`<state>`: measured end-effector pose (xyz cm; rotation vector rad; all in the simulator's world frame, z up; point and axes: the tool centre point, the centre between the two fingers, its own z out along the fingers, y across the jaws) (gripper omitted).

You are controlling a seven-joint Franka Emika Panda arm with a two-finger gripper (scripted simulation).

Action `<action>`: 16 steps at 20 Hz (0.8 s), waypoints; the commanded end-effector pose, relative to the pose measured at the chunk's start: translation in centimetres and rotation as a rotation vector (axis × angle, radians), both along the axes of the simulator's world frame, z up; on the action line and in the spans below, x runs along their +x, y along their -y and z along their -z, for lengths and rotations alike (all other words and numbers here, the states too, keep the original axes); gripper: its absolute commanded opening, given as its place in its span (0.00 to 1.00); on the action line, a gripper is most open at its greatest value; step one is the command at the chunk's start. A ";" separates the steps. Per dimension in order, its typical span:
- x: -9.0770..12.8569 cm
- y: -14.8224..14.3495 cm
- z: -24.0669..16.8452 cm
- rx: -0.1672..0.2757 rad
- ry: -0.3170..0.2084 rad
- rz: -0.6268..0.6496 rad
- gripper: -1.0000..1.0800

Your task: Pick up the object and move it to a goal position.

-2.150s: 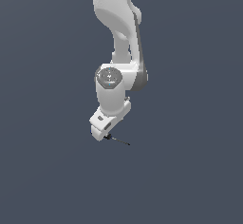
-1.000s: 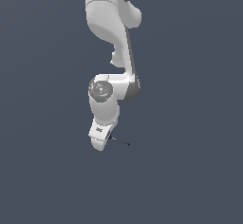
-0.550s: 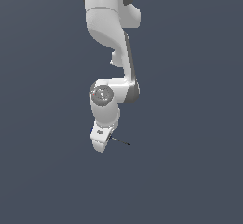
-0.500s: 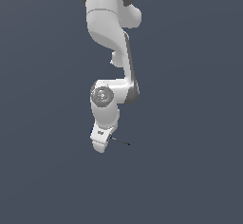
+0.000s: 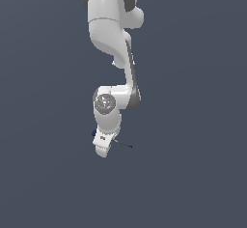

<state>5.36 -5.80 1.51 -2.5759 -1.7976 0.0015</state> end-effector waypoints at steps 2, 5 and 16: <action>0.0 0.0 0.0 0.000 0.001 0.000 0.00; 0.0 0.0 0.0 0.000 0.001 0.000 0.00; 0.0 0.2 -1.5 0.000 0.001 0.000 0.00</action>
